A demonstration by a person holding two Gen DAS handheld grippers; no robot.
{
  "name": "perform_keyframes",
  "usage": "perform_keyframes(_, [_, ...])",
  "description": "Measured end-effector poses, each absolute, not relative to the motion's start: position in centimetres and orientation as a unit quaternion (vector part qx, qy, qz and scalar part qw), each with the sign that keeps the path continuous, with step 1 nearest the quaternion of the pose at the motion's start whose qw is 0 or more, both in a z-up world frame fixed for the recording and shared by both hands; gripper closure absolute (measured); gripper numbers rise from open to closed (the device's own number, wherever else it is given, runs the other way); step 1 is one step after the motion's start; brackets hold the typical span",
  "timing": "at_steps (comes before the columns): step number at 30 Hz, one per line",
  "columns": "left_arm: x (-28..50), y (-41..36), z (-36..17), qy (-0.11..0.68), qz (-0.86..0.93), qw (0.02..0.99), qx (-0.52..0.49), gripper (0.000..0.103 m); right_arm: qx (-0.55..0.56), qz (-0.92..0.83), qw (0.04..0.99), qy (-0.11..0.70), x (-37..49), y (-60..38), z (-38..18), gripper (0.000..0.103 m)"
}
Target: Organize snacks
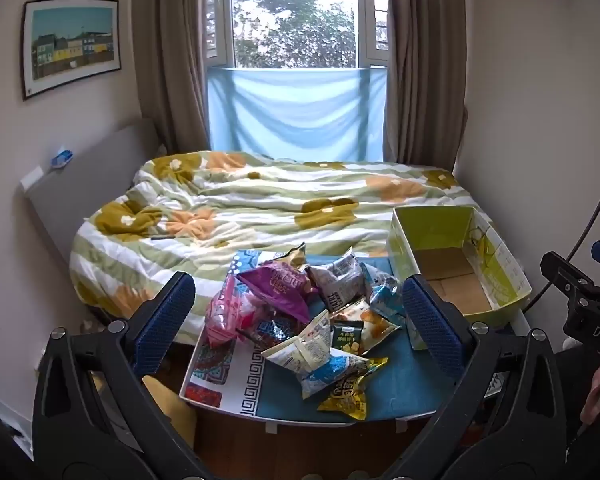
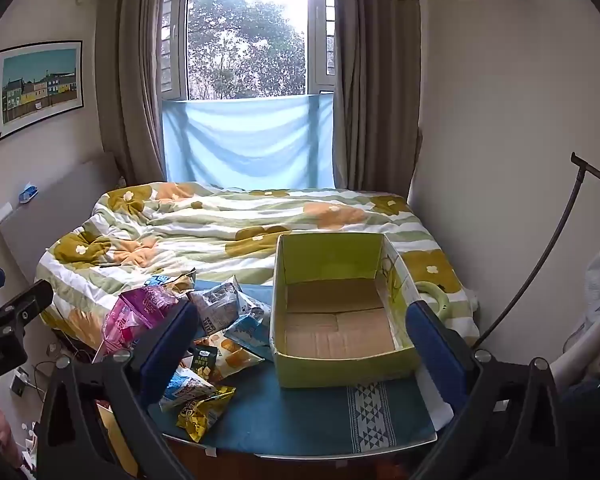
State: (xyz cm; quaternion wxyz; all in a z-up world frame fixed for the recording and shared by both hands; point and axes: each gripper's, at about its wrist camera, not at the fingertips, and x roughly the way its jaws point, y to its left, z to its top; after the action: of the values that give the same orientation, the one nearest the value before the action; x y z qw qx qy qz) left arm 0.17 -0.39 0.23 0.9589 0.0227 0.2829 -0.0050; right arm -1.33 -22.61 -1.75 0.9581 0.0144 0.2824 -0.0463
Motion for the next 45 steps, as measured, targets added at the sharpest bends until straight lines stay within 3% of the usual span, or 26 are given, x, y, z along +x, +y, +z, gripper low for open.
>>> perform_keyframes(45, [0.5,-0.8,-0.4,0.28,-0.001,0.96,0.023,0.001,0.02,-0.041,0.957,0.288,-0.6,-21.7,-2.4,0.0])
